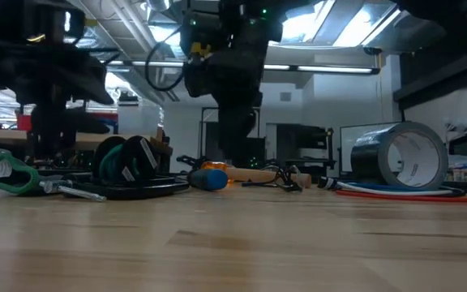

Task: Coil cords
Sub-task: Uncoil the green wire from the spool

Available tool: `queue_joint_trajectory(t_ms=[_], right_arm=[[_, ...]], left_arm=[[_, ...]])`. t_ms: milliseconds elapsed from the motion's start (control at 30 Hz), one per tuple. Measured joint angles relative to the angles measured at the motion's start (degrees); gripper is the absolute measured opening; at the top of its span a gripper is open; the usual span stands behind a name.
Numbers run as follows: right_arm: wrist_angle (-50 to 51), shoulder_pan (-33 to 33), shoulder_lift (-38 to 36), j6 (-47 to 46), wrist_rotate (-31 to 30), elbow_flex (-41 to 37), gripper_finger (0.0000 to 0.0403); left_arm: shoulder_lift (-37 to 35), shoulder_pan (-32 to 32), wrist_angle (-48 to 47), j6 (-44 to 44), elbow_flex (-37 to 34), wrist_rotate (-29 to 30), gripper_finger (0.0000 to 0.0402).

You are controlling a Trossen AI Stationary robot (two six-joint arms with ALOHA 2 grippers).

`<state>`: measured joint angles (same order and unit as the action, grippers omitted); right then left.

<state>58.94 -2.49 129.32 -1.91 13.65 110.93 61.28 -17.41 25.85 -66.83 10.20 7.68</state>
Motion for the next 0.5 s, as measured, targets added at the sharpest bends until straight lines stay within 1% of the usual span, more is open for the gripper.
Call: queue_joint_trajectory(t_ms=[267, 367, 500], right_arm=[[0.2, 2.2, 0.0, 2.2, 0.0, 0.0, 0.0262], [1.1, 2.3, 0.0, 2.4, 0.0, 0.0, 0.0262], [2.6, 2.1, 0.0, 3.5, -0.7, 0.0, 0.0262]], left_arm=[[7.9, 0.0, -0.5, -4.3, 2.9, 0.0, 0.0127], [8.5, 0.0, -0.3, -5.4, 3.6, -0.1, 0.0121], [7.6, 0.0, 0.8, -6.3, 4.7, -3.9, 0.0120]])
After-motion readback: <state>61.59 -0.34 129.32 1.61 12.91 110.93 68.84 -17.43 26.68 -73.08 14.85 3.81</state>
